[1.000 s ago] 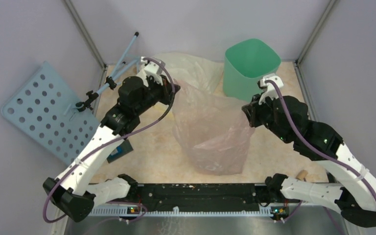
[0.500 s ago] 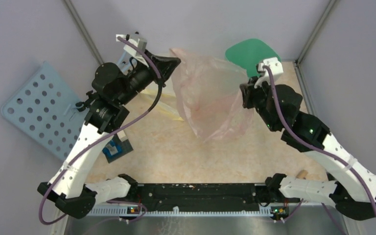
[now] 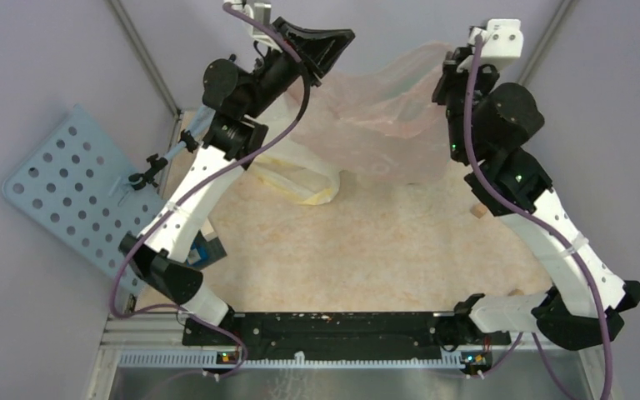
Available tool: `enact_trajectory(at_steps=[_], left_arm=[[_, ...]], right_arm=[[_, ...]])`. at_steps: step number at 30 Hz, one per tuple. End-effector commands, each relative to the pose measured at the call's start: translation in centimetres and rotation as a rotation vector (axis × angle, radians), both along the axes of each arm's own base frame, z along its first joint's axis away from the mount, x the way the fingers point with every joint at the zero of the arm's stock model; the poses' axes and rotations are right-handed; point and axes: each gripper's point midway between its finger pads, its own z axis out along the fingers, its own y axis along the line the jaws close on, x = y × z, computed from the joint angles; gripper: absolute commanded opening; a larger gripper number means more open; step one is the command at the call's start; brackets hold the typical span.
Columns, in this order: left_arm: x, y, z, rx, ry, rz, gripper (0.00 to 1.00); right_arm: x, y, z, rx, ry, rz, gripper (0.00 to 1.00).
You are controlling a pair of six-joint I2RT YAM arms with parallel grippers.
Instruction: Put the trash bags into the trash bin
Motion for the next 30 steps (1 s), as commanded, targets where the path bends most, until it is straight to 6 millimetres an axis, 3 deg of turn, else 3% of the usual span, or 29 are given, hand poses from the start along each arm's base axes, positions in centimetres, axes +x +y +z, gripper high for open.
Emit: enact_trajectory(at_steps=[1,4,7,10,14,19,21,23,25,27,30], left_arm=[[-1.0,-0.3,5.3,-0.136,-0.129,-0.1,0.0],[0.6,-1.4,5.6,-0.165,-0.135,-0.121,0.0],[2.5,-2.5,5.5,-0.187,-0.124,-0.137,0.0],[4.0,-3.4,5.5,-0.218,-0.126,-0.158,0.0],[6.6,-4.6,3.7,-0.231,-0.09,-0.147,0.0],[8.3,-5.2,1.9,-0.198,-0.059,-0.106,0.02],[9.0,-5.6,0.1,-0.168,-0.015,-0.099,0.23],[9.7,-6.3,-2.5,-0.128,0.017,-0.106,0.6],[10.3,-7.1,-5.0,-0.08,0.037,-0.119,0.82],[10.9,-8.0,-7.0,-0.026,0.054,-0.129,0.96],[11.4,-8.2,-8.8,0.018,0.056,-0.112,0.98]], right_arm=[[-1.8,-5.8,8.0,0.064,-0.241,-0.195,0.0],[-1.9,-7.6,10.4,0.049,-0.3,-0.275,0.0],[-0.6,-8.4,11.7,0.012,-0.308,-0.325,0.0],[0.8,-9.2,12.2,-0.027,-0.299,-0.38,0.0],[2.4,-9.9,12.1,-0.05,-0.29,-0.402,0.0],[3.7,-9.0,12.8,-0.059,-0.323,-0.33,0.0],[4.0,-8.8,12.8,-0.074,-0.32,-0.328,0.0],[4.2,-8.7,12.5,-0.092,-0.311,-0.329,0.0],[3.9,-8.6,12.4,-0.1,-0.31,-0.315,0.0],[3.2,-8.6,12.2,-0.098,-0.319,-0.286,0.0],[1.5,-8.2,12.3,-0.083,-0.35,-0.21,0.0]])
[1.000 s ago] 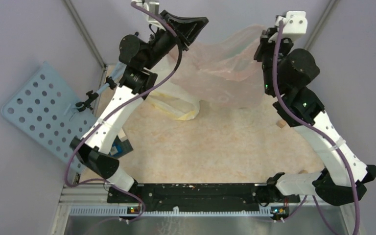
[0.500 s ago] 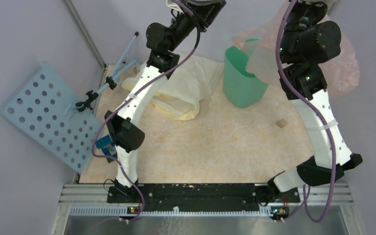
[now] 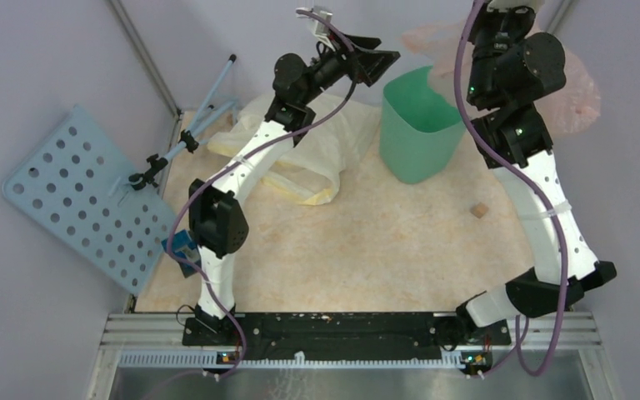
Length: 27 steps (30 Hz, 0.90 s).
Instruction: Put the trash bags into the trash bin
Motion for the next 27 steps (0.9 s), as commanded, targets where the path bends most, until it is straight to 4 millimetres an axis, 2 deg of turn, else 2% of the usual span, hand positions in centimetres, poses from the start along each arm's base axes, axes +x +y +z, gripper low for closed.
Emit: enact_trajectory(at_steps=[1,6,9,13,18,23,24,25,26,27], left_arm=[[-0.7,0.6,-0.1,0.043,-0.083,0.018,0.98],[-1.1,2.0,0.3,0.055,-0.109,0.067,0.99],[-1.1,2.6,1.1,0.07,-0.132,0.113,0.99],[-1.0,4.2,1.7,0.071,-0.148,0.204,0.98],[-3.1,5.8,2.9,-0.016,-0.222,0.222,0.99],[-3.8,6.9,4.6,-0.062,-0.291,0.265,0.96],[-4.0,6.8,4.9,-0.068,-0.31,0.26,0.84],[-3.9,6.5,5.0,-0.063,-0.326,0.254,0.67],[-3.7,6.3,5.2,-0.059,-0.33,0.25,0.34],[-3.6,6.2,5.3,-0.053,-0.33,0.248,0.07]], right_arm=[[-4.7,-0.7,2.8,0.029,-0.115,0.121,0.0],[-7.3,0.6,3.8,0.004,-0.158,0.27,0.0],[-7.9,1.3,3.2,-0.011,-0.157,0.316,0.0],[-7.6,1.8,2.5,-0.011,-0.127,0.343,0.0],[-7.1,2.9,2.0,-0.017,-0.098,0.392,0.0],[-7.4,3.5,1.7,-0.02,-0.085,0.432,0.0],[-7.5,3.5,1.7,-0.018,-0.087,0.434,0.0],[-7.6,3.4,1.6,-0.017,-0.087,0.433,0.0],[-7.6,3.4,1.6,-0.016,-0.088,0.432,0.0],[-7.6,3.4,1.6,-0.017,-0.087,0.432,0.0]])
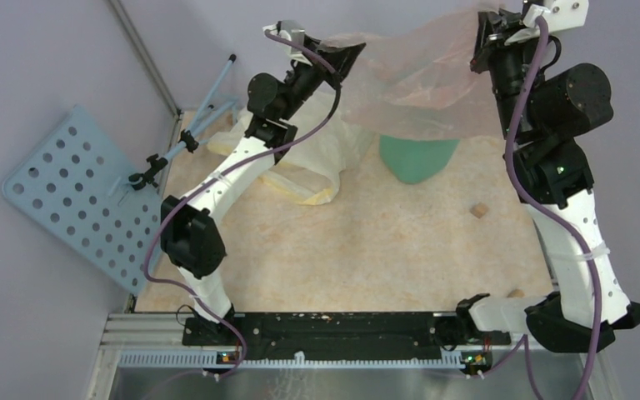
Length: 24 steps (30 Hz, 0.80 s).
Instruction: Put the trash bags into the trash bin
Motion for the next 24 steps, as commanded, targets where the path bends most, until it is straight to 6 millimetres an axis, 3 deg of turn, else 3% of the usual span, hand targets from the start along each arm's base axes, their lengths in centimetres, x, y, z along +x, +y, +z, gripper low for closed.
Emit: enact_trajectory(at_steps=[1,9,16,20,24], left_arm=[[-1.2,0.8,3.8,-0.034,-0.125,0.013,0.0],[-2.6,2.2,4.7,-0.071,-0.133,0.038,0.0],[-2.8,4.3,7.3,-0.193,-0.186,0.112,0.0],[-1.5,3.9,6.2,-0.191,-0.169,0.129,0.0],[0.2,2.9,3.1,-0.16,-0.096,0.119,0.0]], right_arm=[[-1.6,-0.7,1.5,0.029,-0.049,0.02,0.0],[-0.1,-0.2,1.9,0.035,-0.076,0.0,0.0],[4.5,3.1,2.1,0.029,-0.056,0.048,0.0],[5.9,3.5,1.2,0.061,-0.063,0.038,0.0],[7.3,3.6,-0.5,0.064,-0.033,0.013,0.0]])
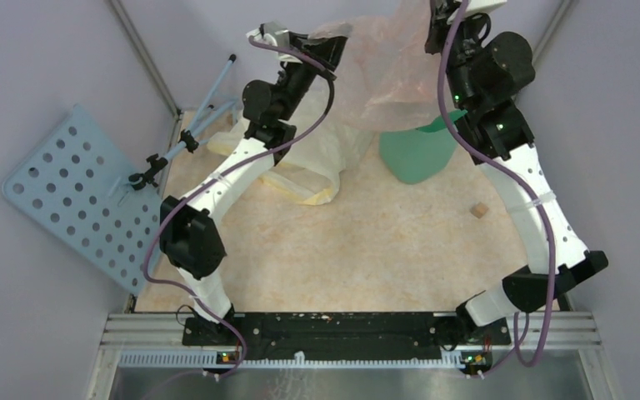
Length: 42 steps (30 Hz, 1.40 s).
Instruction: Put the trash bags into the trash bin
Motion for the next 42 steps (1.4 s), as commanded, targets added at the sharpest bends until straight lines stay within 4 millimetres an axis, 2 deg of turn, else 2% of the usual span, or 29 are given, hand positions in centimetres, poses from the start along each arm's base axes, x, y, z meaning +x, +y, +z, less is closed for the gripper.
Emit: enact_trajectory(at_steps=[1,7,14,17,21,23,27,31,36,37,42], left_arm=[[0.5,0.3,-1.0,-0.026,0.012,0.005,0.0],[1.9,-0.4,-4.1,0.003,0.088,-0.004,0.0],[3.0,-1.4,-5.8,0.03,0.139,-0.03,0.0],[3.6,-2.1,-6.1,0.043,0.151,-0.049,0.0],[4.4,-3.3,-6.7,0.066,0.173,-0.079,0.0],[4.7,-3.8,-7.0,0.069,0.174,-0.099,0.0],[5.9,-4.5,-7.9,0.072,0.207,-0.114,0.0],[6.7,-5.3,-8.6,0.084,0.234,-0.12,0.0],[7.2,-5.9,-9.6,0.091,0.255,-0.116,0.0],[7.3,-5.9,-9.9,0.092,0.261,-0.114,0.0],[8.0,-7.8,-11.5,0.13,0.281,-0.134,0.0]], right_arm=[[-0.4,-1.3,1.6,0.069,-0.066,-0.037,0.0],[1.6,-4.5,-0.9,0.148,0.026,-0.143,0.0],[3.2,-5.2,-4.3,0.155,0.128,-0.161,0.0],[3.6,-6.6,-6.4,0.182,0.218,-0.234,0.02],[2.8,-7.1,-7.6,0.218,0.275,-0.246,0.46],[1.9,-7.5,-7.3,0.229,0.284,-0.245,0.61],[-0.5,-7.8,-6.4,0.226,0.289,-0.214,0.76],[-2.5,-9.5,-6.0,0.23,0.298,-0.27,0.8],[-3.5,-11.7,-6.7,0.213,0.349,-0.367,0.81],[-3.7,-11.6,-6.8,0.205,0.369,-0.36,0.82],[-5.0,-10.3,-4.3,0.211,0.35,-0.25,0.82]])
